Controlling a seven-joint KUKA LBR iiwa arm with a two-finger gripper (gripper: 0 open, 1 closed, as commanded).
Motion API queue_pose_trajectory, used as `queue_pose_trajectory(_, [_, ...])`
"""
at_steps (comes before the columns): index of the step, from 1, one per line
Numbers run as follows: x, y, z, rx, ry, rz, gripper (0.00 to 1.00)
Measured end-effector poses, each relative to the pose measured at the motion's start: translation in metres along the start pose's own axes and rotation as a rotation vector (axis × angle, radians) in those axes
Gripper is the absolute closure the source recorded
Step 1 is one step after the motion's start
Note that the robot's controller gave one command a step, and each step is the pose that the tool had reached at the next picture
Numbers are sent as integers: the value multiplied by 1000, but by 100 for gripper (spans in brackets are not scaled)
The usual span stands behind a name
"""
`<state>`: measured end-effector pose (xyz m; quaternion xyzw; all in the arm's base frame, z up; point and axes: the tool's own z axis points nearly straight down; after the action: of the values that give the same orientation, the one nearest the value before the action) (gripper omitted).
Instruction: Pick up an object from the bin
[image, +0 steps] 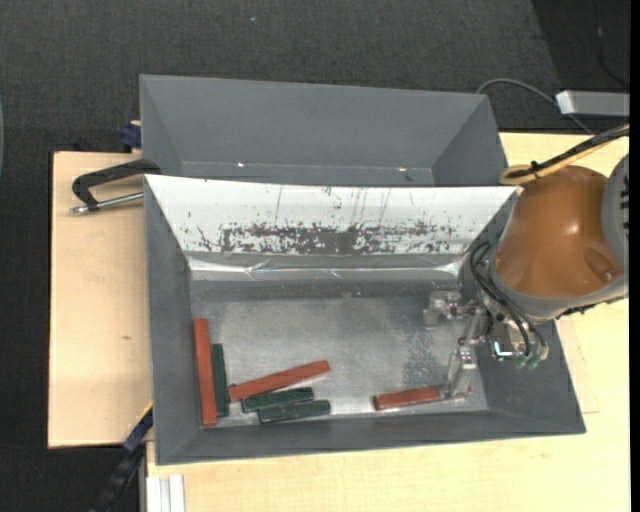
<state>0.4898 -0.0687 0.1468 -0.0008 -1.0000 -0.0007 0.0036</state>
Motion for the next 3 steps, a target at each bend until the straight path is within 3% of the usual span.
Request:
queue_pose_trajectory(1, [-1, 0, -4, 1, -7, -2, 0])
queue_pose_trajectory(2, [-10, 44, 24, 2, -10, -68, 0])
queue_pose_trajectory(3, [-11, 60, 64, -5, -10, -81, 0])
